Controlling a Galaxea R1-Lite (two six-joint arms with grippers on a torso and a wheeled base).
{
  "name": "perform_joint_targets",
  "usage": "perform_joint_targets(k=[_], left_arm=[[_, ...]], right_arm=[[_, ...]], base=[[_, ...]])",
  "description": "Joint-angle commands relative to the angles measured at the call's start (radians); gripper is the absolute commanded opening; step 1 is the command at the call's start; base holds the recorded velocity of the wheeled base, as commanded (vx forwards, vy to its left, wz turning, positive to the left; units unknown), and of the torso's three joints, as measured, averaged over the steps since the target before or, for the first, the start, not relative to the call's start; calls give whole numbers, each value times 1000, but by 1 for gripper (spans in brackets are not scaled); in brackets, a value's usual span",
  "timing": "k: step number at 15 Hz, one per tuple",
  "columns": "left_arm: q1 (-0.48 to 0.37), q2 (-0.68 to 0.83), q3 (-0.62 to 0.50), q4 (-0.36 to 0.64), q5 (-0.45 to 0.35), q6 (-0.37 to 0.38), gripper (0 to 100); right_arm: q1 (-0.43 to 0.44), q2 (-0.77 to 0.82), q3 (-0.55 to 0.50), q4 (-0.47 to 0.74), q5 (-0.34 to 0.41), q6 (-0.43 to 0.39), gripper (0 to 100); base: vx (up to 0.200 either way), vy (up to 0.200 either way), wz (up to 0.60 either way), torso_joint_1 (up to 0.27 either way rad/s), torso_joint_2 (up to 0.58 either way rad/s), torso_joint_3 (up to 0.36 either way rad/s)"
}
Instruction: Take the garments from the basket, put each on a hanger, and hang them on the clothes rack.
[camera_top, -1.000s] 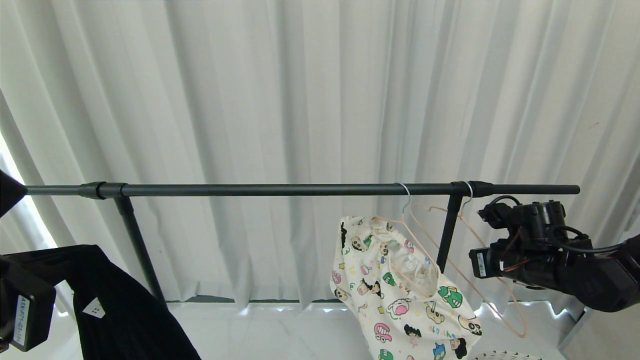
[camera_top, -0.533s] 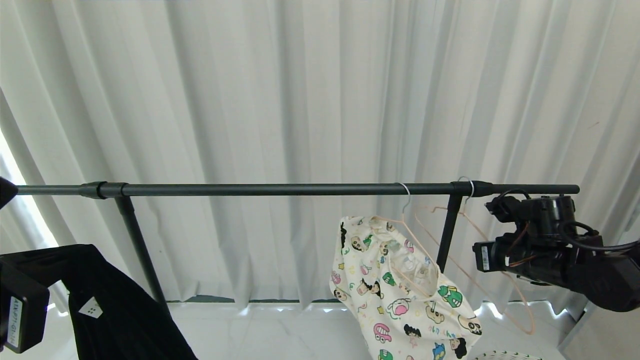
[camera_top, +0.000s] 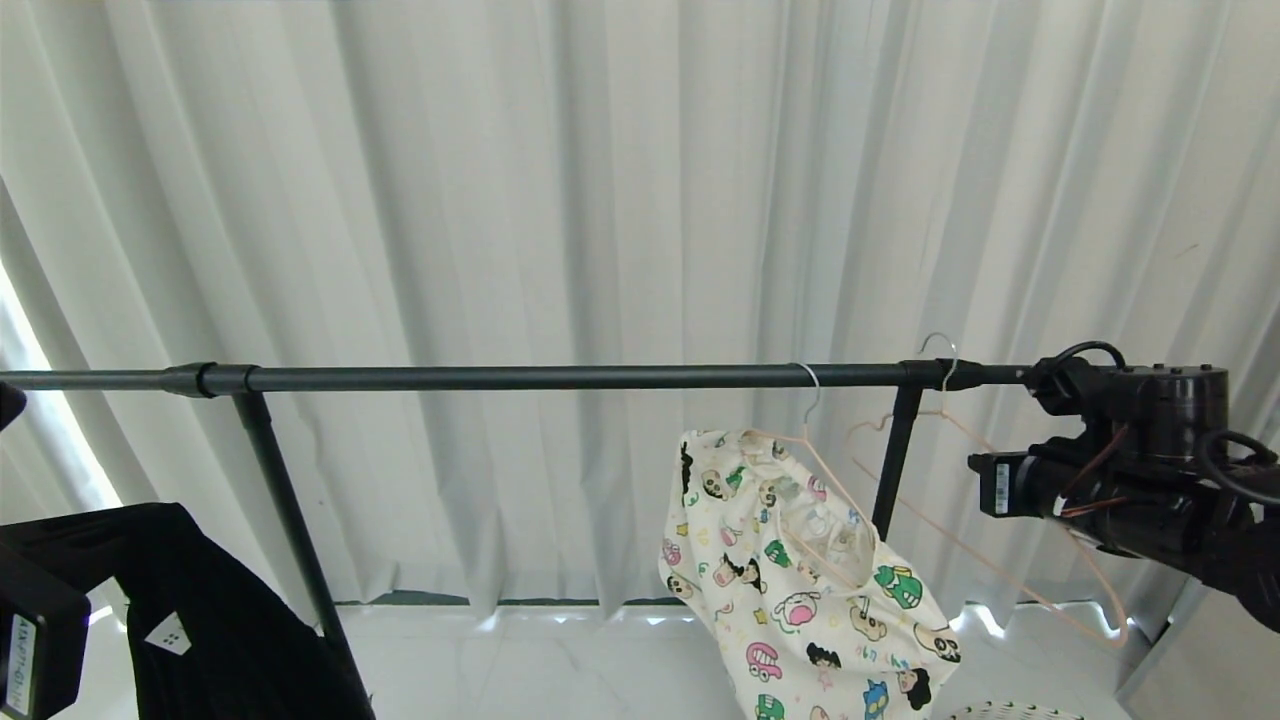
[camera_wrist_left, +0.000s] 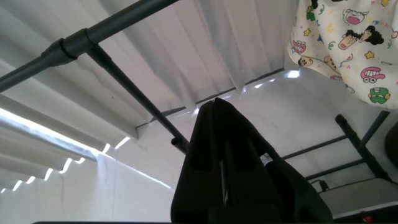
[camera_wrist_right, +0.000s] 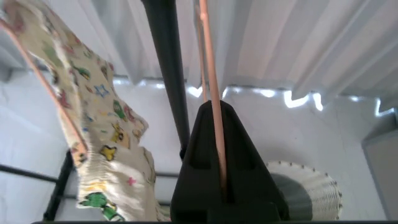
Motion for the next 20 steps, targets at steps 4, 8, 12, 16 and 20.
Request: perform_joint_targets(k=[4,8,12,16,20], left_arm=[[0,-28,7,0,0,0,0],[2,-36,10,0,0,0,0],[2,-37,9,0,3,0,0],[2,-43,10,0,3,0,0],[2,-45,10,0,3,-2,0]], right_arm=[[0,-26,56,-106,0,-7,0],[0,-83,99,-119,-3,-23,0],[0,-194,240,-153,3,-79,0],[2,-264,291,-156,5,-106,0],[3,-332,362,-156,17,-172,0]], base=[[0,0,0,0,0,0],[0,0,0,0,0,0],[-100,-50,0,2,4,1],[-200,-200,0,7,5,0],[-200,-200,0,-6,1,2]])
